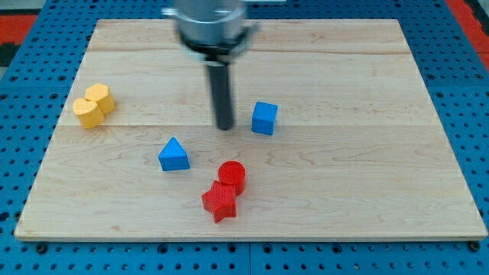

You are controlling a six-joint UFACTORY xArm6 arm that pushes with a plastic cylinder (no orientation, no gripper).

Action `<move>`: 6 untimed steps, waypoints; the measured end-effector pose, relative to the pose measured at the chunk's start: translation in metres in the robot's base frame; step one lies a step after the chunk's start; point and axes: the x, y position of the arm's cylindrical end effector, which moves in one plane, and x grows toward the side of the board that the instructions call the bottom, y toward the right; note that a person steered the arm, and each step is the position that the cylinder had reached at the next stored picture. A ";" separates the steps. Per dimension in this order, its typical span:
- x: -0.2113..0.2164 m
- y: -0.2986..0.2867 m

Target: Slide the blue cube to the bottom right side of the board

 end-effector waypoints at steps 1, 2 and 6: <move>-0.006 0.042; -0.015 0.043; -0.027 0.180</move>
